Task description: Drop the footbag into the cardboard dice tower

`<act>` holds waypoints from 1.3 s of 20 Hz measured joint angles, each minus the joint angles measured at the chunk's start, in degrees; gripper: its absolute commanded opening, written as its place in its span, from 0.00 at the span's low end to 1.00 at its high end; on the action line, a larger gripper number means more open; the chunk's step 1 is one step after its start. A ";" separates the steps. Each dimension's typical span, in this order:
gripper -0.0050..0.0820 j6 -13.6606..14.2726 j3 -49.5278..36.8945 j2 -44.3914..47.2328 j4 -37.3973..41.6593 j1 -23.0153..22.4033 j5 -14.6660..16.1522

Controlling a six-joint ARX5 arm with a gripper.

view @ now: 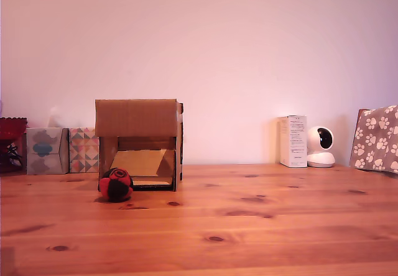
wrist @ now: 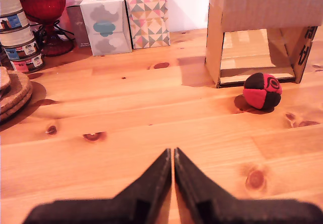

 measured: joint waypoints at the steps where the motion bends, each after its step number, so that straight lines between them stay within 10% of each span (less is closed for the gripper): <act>1: 0.03 0.44 0.02 0.00 0.22 0.00 0.79; 9: 0.03 -0.61 0.00 0.00 1.90 0.00 3.50; 15: 0.03 -10.49 0.35 -0.02 10.45 -1.01 15.23; 26: 0.03 -13.33 3.02 15.54 23.28 -11.30 15.32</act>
